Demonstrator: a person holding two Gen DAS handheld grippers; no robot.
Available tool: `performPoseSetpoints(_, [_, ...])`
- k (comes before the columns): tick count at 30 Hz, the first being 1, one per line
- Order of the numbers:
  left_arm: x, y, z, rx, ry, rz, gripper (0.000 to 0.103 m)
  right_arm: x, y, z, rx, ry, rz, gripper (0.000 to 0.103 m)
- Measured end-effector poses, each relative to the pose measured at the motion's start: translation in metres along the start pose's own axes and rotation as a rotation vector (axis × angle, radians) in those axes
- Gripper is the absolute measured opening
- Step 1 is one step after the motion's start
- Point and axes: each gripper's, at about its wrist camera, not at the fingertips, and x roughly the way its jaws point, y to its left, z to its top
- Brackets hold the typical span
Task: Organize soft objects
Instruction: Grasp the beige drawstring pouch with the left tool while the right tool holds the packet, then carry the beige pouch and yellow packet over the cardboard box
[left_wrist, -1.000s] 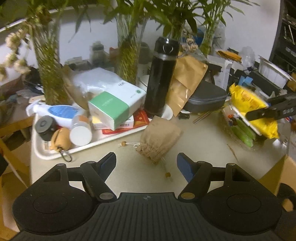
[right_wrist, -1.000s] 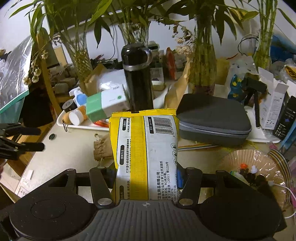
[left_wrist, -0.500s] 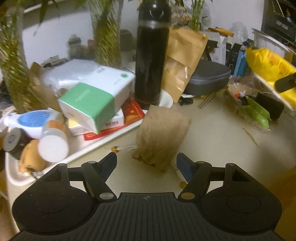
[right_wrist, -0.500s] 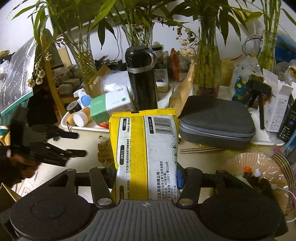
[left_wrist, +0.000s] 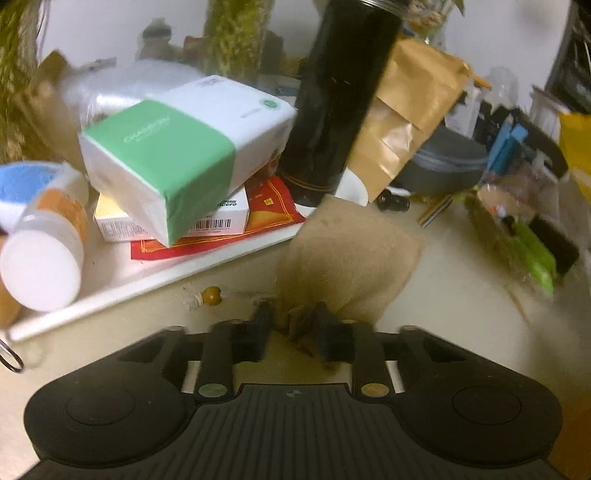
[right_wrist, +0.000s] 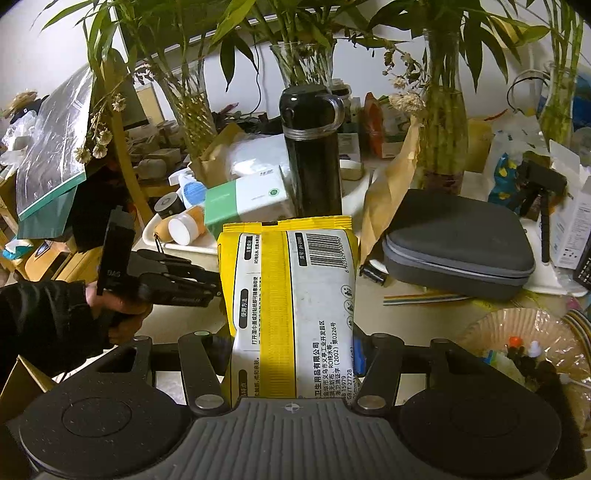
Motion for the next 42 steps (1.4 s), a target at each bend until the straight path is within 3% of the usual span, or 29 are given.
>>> performPoseSetpoints(2, [-0.003,0.003,0.0,-0.046,-0.001,-0.011,0.009,0.0,0.0,0.0,0.002,0.002,0.0,0.059])
performPoseSetpoints(7, [-0.013,0.001,0.0,-0.065,0.006,0.037,0.006,0.001,-0.002,-0.001,0.007,0.008,-0.011,0.059])
performPoseSetpoints(23, [-0.101,-0.041,0.01,0.002,-0.064,0.177,0.006,0.009,-0.008,-0.003,0.041,0.015,-0.068,0.059])
performPoseSetpoints(42, [-0.224,-0.085,-0.004,-0.068,-0.15,0.364,0.006,-0.029,0.016,-0.003,-0.039,-0.048,-0.086,0.059])
